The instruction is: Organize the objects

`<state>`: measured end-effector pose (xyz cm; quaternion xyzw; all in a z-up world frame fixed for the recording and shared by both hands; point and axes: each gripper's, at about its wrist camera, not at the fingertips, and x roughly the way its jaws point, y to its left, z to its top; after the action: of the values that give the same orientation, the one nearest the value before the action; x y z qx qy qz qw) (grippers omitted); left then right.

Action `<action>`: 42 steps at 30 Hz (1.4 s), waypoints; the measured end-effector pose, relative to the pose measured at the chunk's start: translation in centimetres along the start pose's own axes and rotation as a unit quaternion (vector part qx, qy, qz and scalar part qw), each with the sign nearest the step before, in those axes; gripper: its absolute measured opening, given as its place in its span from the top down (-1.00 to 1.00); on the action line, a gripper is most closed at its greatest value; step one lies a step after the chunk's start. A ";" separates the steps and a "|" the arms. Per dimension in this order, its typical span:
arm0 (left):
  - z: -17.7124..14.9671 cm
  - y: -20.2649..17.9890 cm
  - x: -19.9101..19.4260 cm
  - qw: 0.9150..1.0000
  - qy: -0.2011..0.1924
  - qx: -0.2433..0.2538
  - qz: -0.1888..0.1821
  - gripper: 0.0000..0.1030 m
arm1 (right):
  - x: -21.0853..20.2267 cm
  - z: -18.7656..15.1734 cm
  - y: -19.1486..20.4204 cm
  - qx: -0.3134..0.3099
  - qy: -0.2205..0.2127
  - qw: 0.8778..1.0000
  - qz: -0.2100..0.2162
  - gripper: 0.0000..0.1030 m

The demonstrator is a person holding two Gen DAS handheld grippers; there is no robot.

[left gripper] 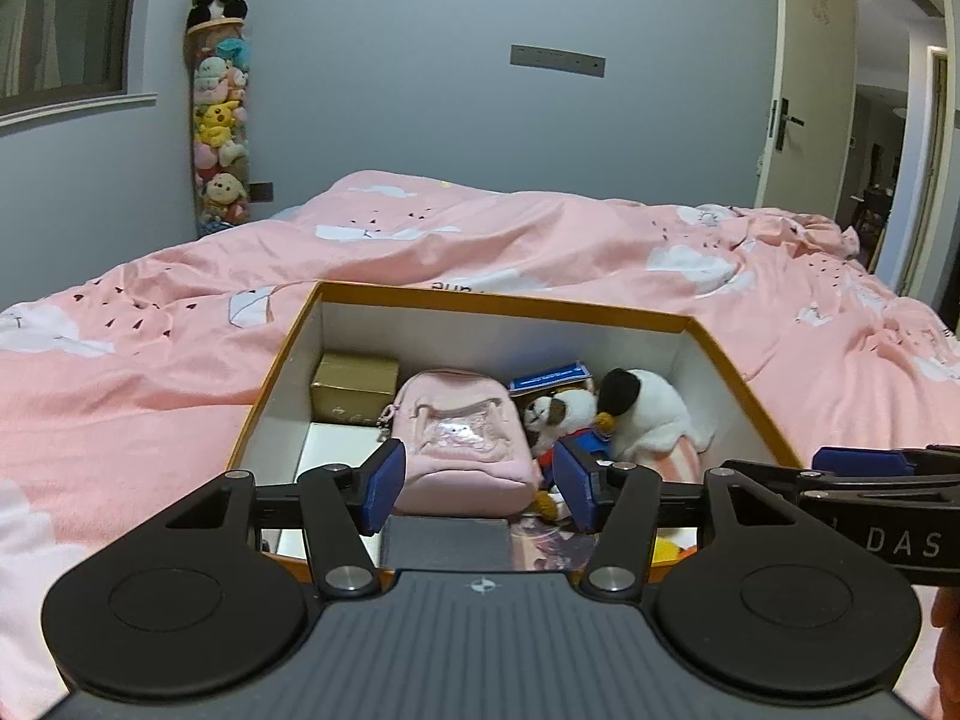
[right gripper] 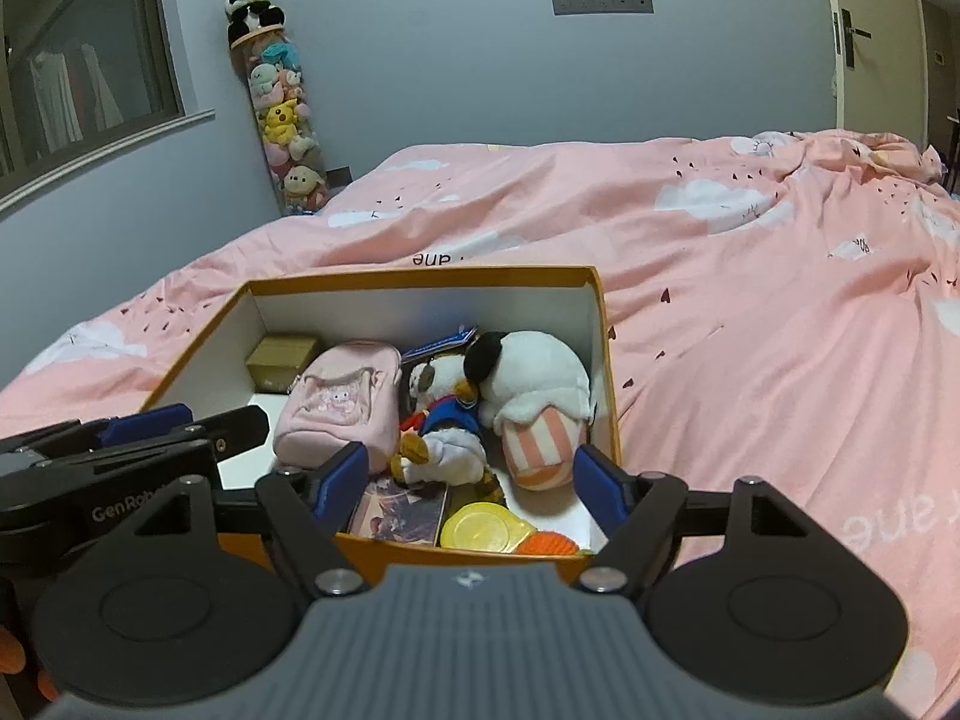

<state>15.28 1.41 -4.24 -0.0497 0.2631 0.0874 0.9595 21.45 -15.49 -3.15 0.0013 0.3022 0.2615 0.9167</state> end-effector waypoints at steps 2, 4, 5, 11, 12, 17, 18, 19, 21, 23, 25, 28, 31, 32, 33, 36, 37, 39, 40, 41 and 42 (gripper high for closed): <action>-0.1 0.0 0.1 1.000 0.002 0.001 0.002 -0.28 | 0.3 -0.1 0.1 -0.001 0.002 1.000 -0.002 -0.48; -0.2 0.1 0.1 1.000 0.002 0.003 0.006 -0.34 | 0.6 -0.4 0.1 -0.001 0.005 1.000 -0.003 -0.48; -0.3 0.3 0.1 1.000 0.002 0.003 0.008 -0.35 | 0.7 -0.5 0.1 -0.005 0.007 1.000 -0.004 -0.48; -1.0 0.9 0.2 1.000 0.008 0.001 0.023 -0.50 | 0.7 -1.3 0.6 -0.028 0.002 0.999 -0.019 -0.59; -1.1 1.0 0.2 1.000 0.008 0.000 0.026 -0.52 | 0.6 -1.3 0.6 -0.028 0.000 0.999 -0.018 -0.65; -1.3 1.3 0.4 0.999 0.018 0.004 0.034 -0.60 | 0.6 -1.5 0.7 -0.026 -0.002 1.000 -0.013 -0.71; -1.4 1.3 0.4 0.999 0.019 0.001 0.034 -0.61 | 0.7 -1.6 0.7 -0.024 -0.001 1.000 -0.014 -0.71; -1.4 1.4 0.4 0.999 0.018 0.000 0.034 -0.61 | 0.8 -1.6 0.6 -0.022 0.001 1.000 -0.014 -0.71; -1.4 1.4 0.5 0.999 0.018 0.000 0.035 -0.61 | 1.0 -1.8 0.4 -0.018 0.004 1.000 -0.016 -0.71; -1.4 1.4 0.6 0.999 0.019 0.003 0.037 -0.61 | 1.2 -2.0 0.3 -0.014 0.006 1.000 -0.017 -0.72; -1.6 1.3 0.7 0.999 0.021 0.012 0.043 -0.62 | 1.4 -2.1 0.1 -0.008 0.005 1.000 -0.016 -0.73; -1.7 1.0 0.9 0.998 0.023 0.026 0.046 -0.69 | 1.6 -2.3 0.0 -0.008 0.004 1.000 -0.016 -0.73; -2.0 0.9 1.0 0.998 0.022 0.032 0.045 -0.73 | 1.8 -2.4 -0.1 -0.010 0.002 1.000 -0.015 -0.74; -2.1 0.9 1.0 0.998 0.022 0.033 0.045 -0.74 | 1.9 -2.5 -0.1 -0.010 0.002 1.000 -0.015 -0.74; -2.1 1.0 1.1 0.998 0.022 0.034 0.045 -0.74 | 1.9 -2.5 -0.1 -0.010 0.002 1.000 -0.014 -0.74; -2.1 1.0 1.1 0.998 0.025 0.033 0.044 -0.76 | 1.9 -2.6 0.0 -0.011 0.000 1.000 -0.014 -0.74; -2.1 1.0 1.1 0.998 0.026 0.033 0.043 -0.79 | 1.9 -2.7 0.0 -0.012 0.000 1.000 -0.014 -0.74; -2.1 0.9 1.1 0.998 0.027 0.033 0.043 -0.80 | 1.9 -2.7 -0.1 -0.012 0.000 1.000 -0.013 -0.74; -2.1 0.9 1.1 0.998 0.027 0.033 0.043 -0.81 | 1.9 -2.7 -0.1 -0.012 0.001 1.000 -0.013 -0.74; -2.1 0.9 1.2 0.998 0.028 0.034 0.042 -0.81 | 1.9 -2.7 -0.1 -0.012 0.000 1.000 -0.013 -0.75; -2.1 1.0 1.2 0.998 0.028 0.033 0.042 -0.81 | 1.9 -2.7 -0.1 -0.012 0.000 1.000 -0.013 -0.74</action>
<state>15.04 2.20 -6.70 -0.0091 0.2946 0.1175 0.9483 21.33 -15.02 -6.40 -0.0135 0.2995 0.2526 0.9200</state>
